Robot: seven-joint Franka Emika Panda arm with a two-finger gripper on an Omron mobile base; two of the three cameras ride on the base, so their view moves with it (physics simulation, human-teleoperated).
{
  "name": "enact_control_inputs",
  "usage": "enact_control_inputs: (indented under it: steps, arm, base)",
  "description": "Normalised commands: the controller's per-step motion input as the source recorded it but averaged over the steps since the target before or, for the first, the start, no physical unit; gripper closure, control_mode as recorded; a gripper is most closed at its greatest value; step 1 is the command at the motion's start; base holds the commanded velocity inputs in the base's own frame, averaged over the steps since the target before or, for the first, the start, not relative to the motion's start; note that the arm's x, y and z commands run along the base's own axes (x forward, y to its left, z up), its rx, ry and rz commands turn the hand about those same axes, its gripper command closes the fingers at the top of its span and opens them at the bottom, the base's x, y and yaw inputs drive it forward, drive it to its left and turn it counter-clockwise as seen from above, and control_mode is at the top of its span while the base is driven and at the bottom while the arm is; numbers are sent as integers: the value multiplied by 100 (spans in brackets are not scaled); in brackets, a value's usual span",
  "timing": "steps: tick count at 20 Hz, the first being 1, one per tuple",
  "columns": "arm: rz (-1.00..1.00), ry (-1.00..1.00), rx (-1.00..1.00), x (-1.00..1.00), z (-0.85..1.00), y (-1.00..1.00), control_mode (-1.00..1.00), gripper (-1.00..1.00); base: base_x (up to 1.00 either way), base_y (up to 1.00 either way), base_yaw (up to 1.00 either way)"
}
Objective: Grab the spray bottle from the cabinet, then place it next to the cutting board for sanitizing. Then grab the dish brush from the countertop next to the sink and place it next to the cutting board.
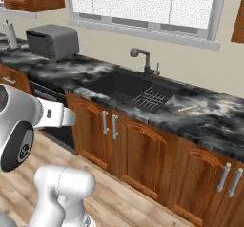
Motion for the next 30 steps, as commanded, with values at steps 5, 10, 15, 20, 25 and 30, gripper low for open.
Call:
enact_control_inputs:
  steps: [5,10,15,20,25,30]
  arm:
    - [0,0,0,0,0,0,100,-100]
    - [0,0,0,0,0,0,100,-100]
    - [0,0,0,0,0,0,100,-100]
    - [0,0,0,0,0,0,100,-100]
    - [0,0,0,0,0,0,100,-100]
    - [0,0,0,0,0,0,100,-100]
  base:
    - [90,-14,-50]
    - [32,-15,-56]
    - [27,-1,-56]
    - [80,0,-36]
    - [67,-13,-4]
    - [45,-23,7]
